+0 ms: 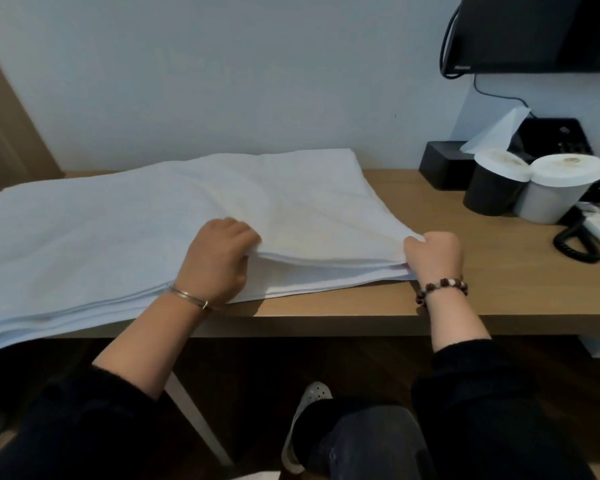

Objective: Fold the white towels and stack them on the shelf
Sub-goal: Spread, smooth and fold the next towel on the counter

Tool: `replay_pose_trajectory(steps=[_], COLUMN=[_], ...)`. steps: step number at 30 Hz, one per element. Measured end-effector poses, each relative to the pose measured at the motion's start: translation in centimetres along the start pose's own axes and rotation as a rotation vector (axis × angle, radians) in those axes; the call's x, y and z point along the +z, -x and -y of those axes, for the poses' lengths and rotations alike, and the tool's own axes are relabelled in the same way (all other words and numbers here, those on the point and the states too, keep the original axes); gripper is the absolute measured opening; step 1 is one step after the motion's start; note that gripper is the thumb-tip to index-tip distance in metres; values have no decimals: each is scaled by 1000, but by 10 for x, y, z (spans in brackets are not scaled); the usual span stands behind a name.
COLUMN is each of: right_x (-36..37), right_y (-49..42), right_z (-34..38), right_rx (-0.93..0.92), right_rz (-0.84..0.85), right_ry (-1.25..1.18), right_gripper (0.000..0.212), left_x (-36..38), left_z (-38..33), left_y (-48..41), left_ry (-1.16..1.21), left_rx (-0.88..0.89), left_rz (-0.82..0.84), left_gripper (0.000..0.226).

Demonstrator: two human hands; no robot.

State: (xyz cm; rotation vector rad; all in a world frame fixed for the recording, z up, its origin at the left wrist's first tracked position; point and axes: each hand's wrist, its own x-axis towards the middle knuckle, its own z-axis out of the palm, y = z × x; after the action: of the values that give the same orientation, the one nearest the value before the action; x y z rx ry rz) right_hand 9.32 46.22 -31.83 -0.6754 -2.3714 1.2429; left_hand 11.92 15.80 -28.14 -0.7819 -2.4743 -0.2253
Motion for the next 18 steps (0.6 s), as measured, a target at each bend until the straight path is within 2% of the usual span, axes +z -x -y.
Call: replay_pose_trajectory(steps=[1, 3, 5, 8, 10, 14, 18], right_x=[-2, -9, -18, -28, -32, -37, -41], right_y=[0, 1, 0, -3, -2, 3, 4], right_z=[0, 2, 6, 8, 5, -4, -2], right_rx=[-5, -1, 21, 100, 123, 13, 8], right_rz=[15, 68, 130, 263, 262, 135, 171], right_ry=[-31, -73, -103, -272, -330, -144, -52], right_gripper=[25, 27, 27, 22, 15, 29, 25], left_x=[3, 10, 16, 25, 29, 34, 36], left_z=[-2, -8, -13, -17, -16, -14, -15], left_y=[8, 18, 17, 10, 11, 10, 10], left_ry=[-3, 18, 4, -69, -74, -88, -103], left_rx=[21, -45, -138, -170, -196, -202, -204], left_rz=[82, 170, 182, 179, 170, 186, 168], left_gripper=[24, 31, 29, 22, 32, 48, 45])
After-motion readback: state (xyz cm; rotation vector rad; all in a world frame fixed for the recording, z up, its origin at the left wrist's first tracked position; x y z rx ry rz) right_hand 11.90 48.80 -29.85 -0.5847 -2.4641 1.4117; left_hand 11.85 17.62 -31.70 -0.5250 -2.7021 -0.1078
